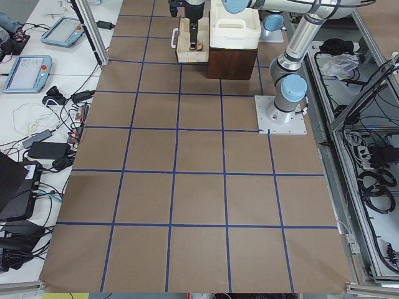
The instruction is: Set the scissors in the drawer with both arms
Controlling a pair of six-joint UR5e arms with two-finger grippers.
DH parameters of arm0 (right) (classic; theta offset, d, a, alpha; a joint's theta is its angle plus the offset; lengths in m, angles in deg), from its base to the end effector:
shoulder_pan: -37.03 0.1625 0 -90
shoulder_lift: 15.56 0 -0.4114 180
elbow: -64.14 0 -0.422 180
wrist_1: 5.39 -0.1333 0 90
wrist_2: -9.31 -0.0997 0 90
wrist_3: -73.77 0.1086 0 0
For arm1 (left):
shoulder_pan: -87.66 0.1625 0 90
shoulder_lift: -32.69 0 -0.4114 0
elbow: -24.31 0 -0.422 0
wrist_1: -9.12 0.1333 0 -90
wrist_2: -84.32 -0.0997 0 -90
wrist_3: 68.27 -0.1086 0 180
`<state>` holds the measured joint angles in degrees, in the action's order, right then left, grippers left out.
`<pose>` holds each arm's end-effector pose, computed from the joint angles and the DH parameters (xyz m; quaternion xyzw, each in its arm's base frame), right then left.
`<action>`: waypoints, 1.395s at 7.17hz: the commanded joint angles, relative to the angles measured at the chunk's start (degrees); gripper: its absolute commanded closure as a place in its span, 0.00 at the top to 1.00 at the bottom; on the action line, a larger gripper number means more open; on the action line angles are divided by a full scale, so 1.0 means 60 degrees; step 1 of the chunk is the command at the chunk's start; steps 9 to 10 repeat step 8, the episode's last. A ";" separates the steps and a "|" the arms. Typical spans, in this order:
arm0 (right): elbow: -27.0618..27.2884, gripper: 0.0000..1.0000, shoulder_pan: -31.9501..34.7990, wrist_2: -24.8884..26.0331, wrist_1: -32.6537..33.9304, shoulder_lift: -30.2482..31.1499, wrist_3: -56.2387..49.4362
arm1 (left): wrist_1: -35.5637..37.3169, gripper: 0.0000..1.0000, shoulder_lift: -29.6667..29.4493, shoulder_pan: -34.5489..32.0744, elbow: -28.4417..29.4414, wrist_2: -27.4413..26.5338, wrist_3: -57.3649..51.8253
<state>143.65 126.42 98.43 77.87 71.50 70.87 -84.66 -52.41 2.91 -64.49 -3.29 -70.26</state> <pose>0.1292 -0.5421 0.5216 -0.0200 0.9997 -0.0073 0.0075 -0.0926 -0.4990 0.5129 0.0280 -0.9992 0.0215 0.0195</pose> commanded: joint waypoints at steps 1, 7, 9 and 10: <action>0.0092 1.00 0.0000 0.0000 0.0010 0.0006 0.0000 | 0.0248 1.00 -0.0143 -0.0433 -0.0010 -0.0456 0.0595; 0.0137 1.00 0.0000 0.0029 0.0010 0.0006 0.0000 | 0.0337 1.00 -0.0143 -0.0568 -0.0025 -0.0545 0.0640; 0.0137 1.00 0.0000 0.0044 -0.0005 0.0021 0.0000 | 0.0323 1.00 -0.0129 -0.0568 -0.0025 -0.0559 0.0625; 0.0137 1.00 0.0000 0.0044 -0.0005 0.0021 0.0000 | 0.0323 1.00 -0.0129 -0.0568 -0.0025 -0.0559 0.0625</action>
